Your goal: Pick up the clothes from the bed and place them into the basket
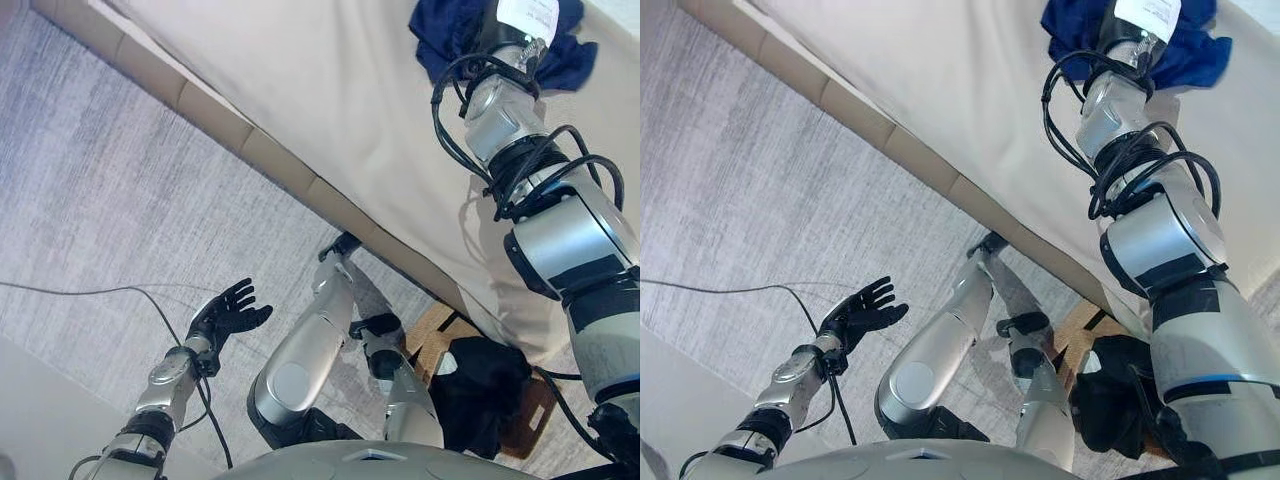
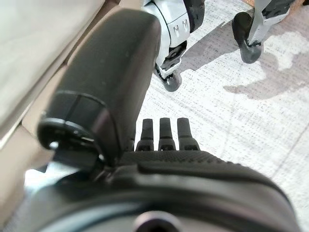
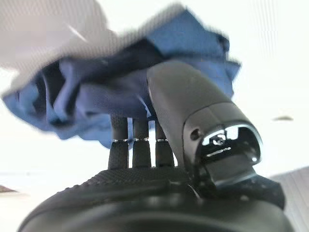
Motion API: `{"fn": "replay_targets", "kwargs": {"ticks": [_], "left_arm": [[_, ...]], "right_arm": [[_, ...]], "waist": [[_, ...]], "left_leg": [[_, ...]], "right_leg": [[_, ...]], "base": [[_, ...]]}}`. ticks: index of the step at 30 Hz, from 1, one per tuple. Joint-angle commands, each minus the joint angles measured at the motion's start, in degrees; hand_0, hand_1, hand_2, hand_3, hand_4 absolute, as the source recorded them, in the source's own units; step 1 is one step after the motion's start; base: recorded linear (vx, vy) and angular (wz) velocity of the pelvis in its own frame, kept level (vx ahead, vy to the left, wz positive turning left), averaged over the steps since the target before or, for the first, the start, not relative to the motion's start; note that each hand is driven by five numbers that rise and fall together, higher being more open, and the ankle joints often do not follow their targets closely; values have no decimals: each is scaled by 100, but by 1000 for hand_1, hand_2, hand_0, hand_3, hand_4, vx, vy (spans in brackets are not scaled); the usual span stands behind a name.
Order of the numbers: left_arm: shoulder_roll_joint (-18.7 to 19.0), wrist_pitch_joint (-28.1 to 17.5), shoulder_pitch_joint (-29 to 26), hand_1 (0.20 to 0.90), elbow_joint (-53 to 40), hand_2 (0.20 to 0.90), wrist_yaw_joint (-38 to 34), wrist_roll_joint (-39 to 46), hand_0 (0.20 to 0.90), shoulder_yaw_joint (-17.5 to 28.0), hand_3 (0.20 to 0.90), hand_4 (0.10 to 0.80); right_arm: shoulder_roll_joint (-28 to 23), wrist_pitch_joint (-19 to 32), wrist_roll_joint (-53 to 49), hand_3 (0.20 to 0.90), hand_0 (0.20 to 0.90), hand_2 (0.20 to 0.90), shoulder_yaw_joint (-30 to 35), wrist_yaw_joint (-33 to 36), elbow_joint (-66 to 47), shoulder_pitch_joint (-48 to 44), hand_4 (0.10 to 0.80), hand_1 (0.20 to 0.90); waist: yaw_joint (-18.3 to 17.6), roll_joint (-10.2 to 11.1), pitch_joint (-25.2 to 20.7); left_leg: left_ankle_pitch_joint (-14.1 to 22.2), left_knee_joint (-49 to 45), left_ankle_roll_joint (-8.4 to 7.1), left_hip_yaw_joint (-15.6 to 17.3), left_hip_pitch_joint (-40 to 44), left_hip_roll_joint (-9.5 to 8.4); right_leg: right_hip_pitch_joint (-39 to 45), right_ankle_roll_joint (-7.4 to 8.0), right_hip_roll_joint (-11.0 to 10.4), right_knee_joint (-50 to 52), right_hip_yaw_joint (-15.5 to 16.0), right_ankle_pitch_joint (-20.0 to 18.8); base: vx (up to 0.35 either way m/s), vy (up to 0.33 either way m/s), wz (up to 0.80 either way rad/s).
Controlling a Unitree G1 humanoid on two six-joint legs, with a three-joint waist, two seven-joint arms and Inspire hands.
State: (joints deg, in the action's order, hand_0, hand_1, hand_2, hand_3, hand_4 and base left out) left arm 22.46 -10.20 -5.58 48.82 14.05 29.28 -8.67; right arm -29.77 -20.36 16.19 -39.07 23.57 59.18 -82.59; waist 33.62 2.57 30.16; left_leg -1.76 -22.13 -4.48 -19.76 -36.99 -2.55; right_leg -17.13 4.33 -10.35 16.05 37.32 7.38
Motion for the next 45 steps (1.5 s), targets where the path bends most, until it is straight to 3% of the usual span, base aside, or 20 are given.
{"fn": "replay_targets", "kwargs": {"ticks": [1,4,6,8,9,17,29,37,45], "left_arm": [[638,-113,547,900,530,900,-405,-264,900,161,900,800],[678,26,374,900,677,900,-684,-405,900,162,900,800],[689,216,302,900,716,900,-817,-672,900,158,900,800],[696,270,290,900,708,900,-858,-728,900,139,900,800],[694,539,248,900,659,900,-955,-1021,900,48,900,800],[477,1096,174,900,880,900,-975,-1697,900,-24,900,800],[-197,1054,180,900,1141,900,-587,-2224,900,-464,900,800],[-187,1211,349,900,1416,900,-499,-2486,900,-531,900,800],[-66,1208,567,900,1535,900,-419,-2705,900,-325,900,800]], "right_arm": [[-723,481,362,200,300,300,-16,865,-1375,-15,100,300],[-982,682,470,200,300,300,371,1064,-2223,310,100,300],[-1225,839,456,200,300,300,772,1149,-2847,710,100,300],[-1288,832,475,200,300,300,893,1132,-3009,837,100,300],[-1599,989,287,200,300,300,1418,1094,-3626,1421,100,300],[-2076,1130,247,200,300,300,2462,685,-5074,2889,100,300],[-3048,890,-179,200,300,300,3558,698,-5456,3652,100,300],[-3389,673,-479,200,300,300,3948,652,-5265,4035,100,300],[-3413,624,-158,200,300,300,4269,-120,-5197,4827,100,300]], "waist": [[-212,538,-37],[-529,674,-63],[-836,743,-343],[-893,752,-412],[-1305,756,-779],[-2363,516,-1762],[-3069,287,-2615],[-3340,214,-2794],[-3534,72,-2724]], "left_leg": [[548,828,554,712,1086,31],[621,1024,553,981,1590,143],[676,1252,558,1167,1955,197],[689,1312,563,1212,2051,204],[606,1500,627,1419,2350,154],[622,2109,712,2079,3475,199],[767,2382,616,2653,4307,239],[879,2292,556,2853,4478,258],[848,2313,517,2919,4515,286]], "right_leg": [[475,329,-276,330,-597,-732],[764,311,-126,-11,-989,-710],[994,291,27,-335,-1339,-664],[1051,291,57,-401,-1417,-661],[1218,260,132,-702,-1623,-778],[1662,292,384,-1025,-2403,-740],[2176,177,551,-1675,-2832,-736],[2240,117,616,-1734,-3025,-705],[2198,66,651,-1721,-3149,-667]], "base": [[-34,-87,-85],[-15,-84,-73],[60,-96,-84],[41,-53,-65],[53,-80,-51],[60,-70,-50],[61,-62,-35],[42,-63,-20],[12,-79,-10]]}}
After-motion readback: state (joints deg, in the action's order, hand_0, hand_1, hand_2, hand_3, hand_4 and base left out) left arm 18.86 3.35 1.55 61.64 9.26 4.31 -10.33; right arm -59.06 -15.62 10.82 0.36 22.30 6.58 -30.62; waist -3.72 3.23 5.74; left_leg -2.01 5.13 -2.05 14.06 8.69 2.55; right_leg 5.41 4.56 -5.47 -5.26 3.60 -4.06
